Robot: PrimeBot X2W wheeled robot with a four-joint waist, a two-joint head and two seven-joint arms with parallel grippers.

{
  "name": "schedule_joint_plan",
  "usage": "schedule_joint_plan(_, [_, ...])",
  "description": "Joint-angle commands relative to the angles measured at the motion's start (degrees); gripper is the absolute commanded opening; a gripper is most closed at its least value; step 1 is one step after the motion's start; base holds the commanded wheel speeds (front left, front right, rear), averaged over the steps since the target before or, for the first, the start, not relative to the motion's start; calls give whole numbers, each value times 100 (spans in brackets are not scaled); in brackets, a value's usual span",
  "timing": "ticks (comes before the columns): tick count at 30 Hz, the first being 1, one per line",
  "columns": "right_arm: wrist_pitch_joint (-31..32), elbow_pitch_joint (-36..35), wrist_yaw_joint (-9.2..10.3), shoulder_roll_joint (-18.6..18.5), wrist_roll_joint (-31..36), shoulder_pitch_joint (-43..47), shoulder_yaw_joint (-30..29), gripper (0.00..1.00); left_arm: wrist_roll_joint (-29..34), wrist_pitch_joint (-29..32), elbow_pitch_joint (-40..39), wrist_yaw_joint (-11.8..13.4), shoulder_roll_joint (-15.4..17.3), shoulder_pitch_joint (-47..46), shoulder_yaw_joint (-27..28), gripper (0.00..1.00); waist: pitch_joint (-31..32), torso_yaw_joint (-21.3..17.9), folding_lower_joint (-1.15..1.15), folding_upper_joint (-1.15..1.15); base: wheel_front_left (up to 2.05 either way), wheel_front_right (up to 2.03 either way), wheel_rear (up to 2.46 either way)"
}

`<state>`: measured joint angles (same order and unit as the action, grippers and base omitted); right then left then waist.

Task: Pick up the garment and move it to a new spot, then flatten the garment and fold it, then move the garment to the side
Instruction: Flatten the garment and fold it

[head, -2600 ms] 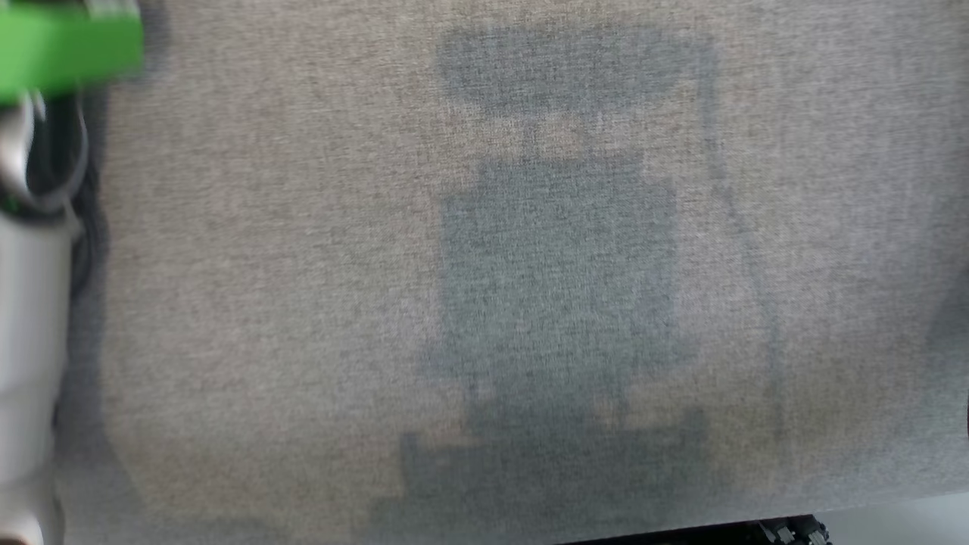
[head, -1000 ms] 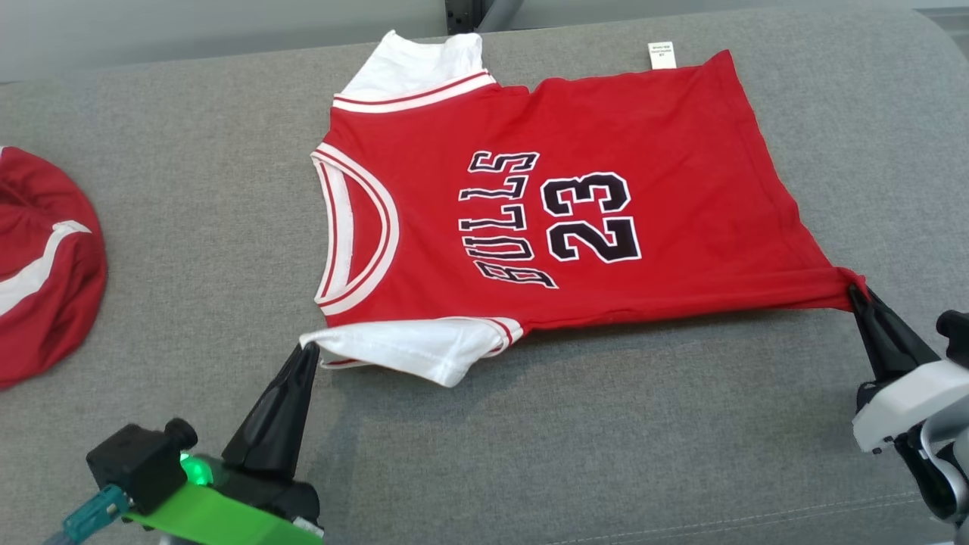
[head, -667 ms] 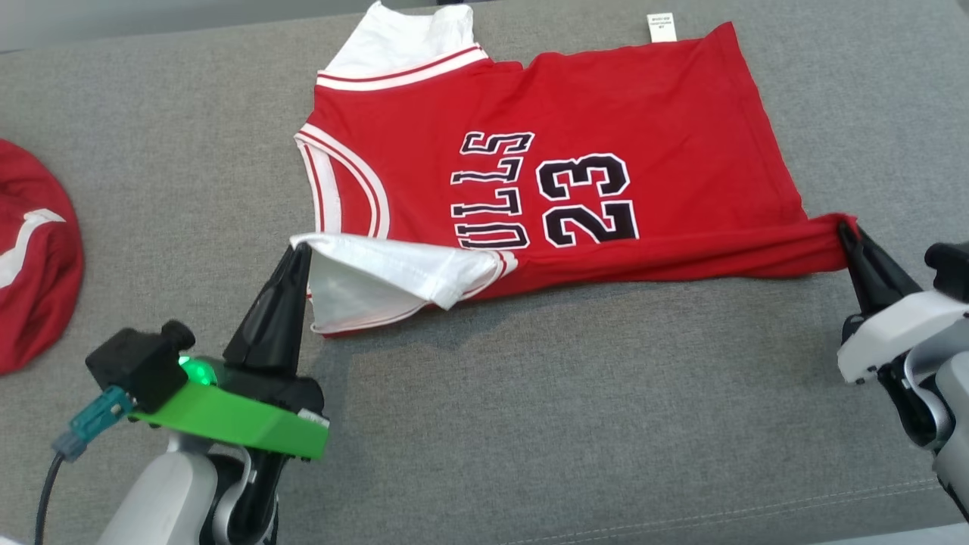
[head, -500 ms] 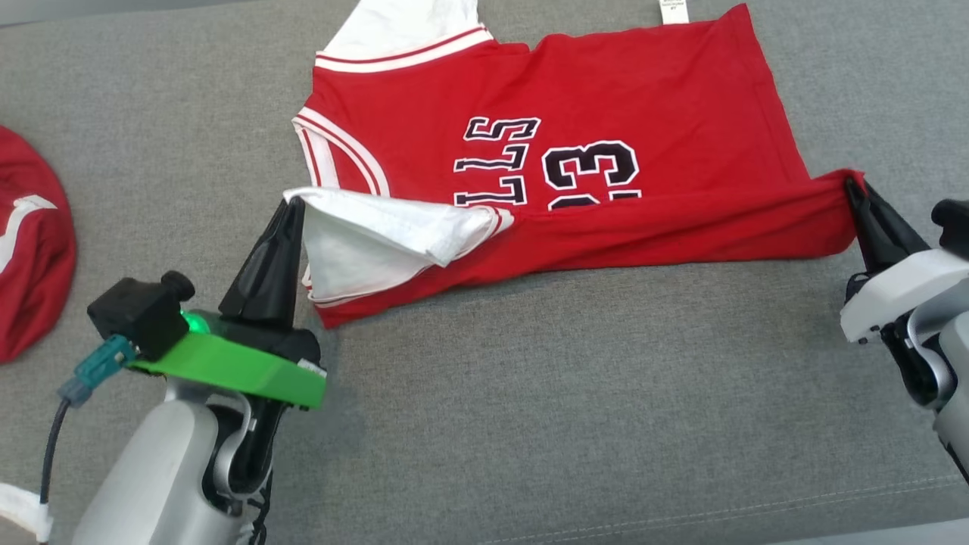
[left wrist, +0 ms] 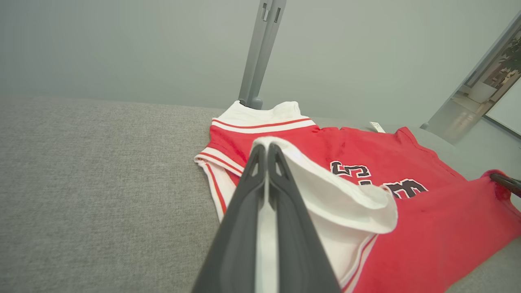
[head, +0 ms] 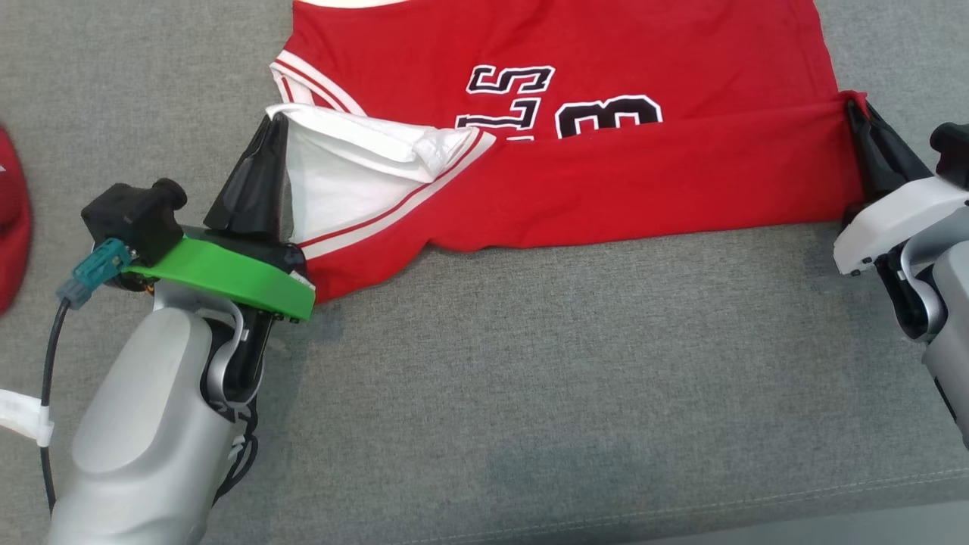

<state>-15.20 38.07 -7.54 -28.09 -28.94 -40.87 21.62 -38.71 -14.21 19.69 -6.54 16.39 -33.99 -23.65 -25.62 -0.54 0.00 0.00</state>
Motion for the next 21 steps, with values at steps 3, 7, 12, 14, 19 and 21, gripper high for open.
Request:
schedule_joint_plan(3, [1,71,10,61,26,-98,-8,100,54,-61,151,-35,-54,-192,27,100,-103,-1,0,0,0,0,0])
schedule_joint_plan(7, [1,-95,10,116,9,-31,-158,100,68,-86,312,-59,-160,-248,81,100,-50,-15,0,0,0,0,0])
schedule_joint_plan(12, [1,-688,10,143,34,431,-660,100,-86,-100,141,66,-318,121,519,100,166,-36,0,0,0,0,0])
schedule_joint_plan(14, [1,-929,10,190,66,695,-839,100,-183,-91,20,112,-425,415,609,100,257,-55,0,0,0,0,0])
schedule_joint_plan(19, [1,-1345,10,317,77,1312,-1037,100,-273,54,-199,165,-455,1041,431,100,432,-71,0,0,0,0,0])
schedule_joint_plan(21, [1,-1444,10,387,82,1492,-1092,100,-294,128,-244,233,-486,1241,408,100,470,-88,0,0,0,0,0])
